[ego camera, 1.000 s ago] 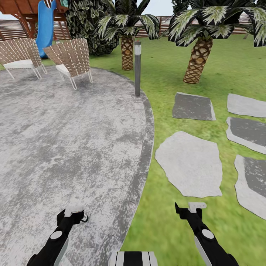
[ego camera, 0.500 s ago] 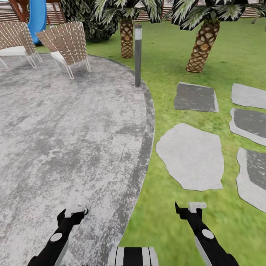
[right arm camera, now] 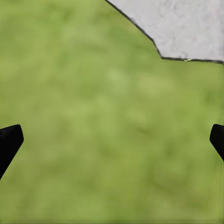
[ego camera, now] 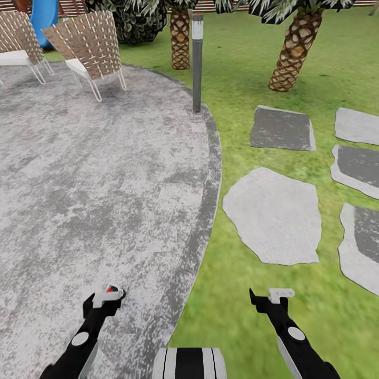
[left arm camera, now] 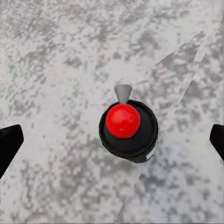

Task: In the garden, pick up the pesticide atomizer on the floor and spray pesticide onto both trees until each tree trunk is fully covered.

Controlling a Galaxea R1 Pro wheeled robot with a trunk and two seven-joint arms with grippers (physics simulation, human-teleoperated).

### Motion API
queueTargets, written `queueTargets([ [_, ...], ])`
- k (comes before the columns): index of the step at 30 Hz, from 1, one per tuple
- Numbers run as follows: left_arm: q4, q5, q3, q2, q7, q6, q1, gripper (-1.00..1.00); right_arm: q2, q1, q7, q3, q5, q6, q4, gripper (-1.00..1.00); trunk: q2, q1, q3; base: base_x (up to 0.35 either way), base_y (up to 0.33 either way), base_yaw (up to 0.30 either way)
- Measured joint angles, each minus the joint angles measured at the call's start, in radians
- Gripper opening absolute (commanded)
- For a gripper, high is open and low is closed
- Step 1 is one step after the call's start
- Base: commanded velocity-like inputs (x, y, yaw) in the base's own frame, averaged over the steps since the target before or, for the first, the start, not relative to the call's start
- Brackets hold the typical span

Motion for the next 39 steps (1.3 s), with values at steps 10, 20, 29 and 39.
queueTargets([
  [10, -0.009, -0.003, 0.0, -0.012, -0.001, -0.01, -0.011, 1.0, -0.002, 0.0, 0.003, -0.075, -0.004, -0.005, -0.119, 1.0, 0.0, 0.0, 0.0, 0.0, 0.0, 0.0],
  [20, -0.013, -0.003, 0.0, -0.014, -0.003, -0.011, -0.009, 1.0, 0.003, 0.003, 0.005, -0.127, -0.003, 0.005, -0.342, 1.0, 0.0, 0.0, 0.0, 0.0, 0.0, 0.0],
  [29, -0.013, -0.004, 0.0, -0.012, -0.002, -0.039, -0.007, 1.0, 0.005, 0.005, 0.004, -0.128, -0.002, 0.006, -0.361, 1.0, -0.002, 0.004, -0.041, 0.0, 0.0, 0.0],
  [39, -0.013, -0.005, -0.002, -0.011, -0.002, -0.043, -0.007, 1.0, 0.003, 0.005, 0.004, -0.128, -0.002, 0.005, -0.362, 1.0, -0.003, 0.006, -0.069, 0.0, 0.0, 0.0],
])
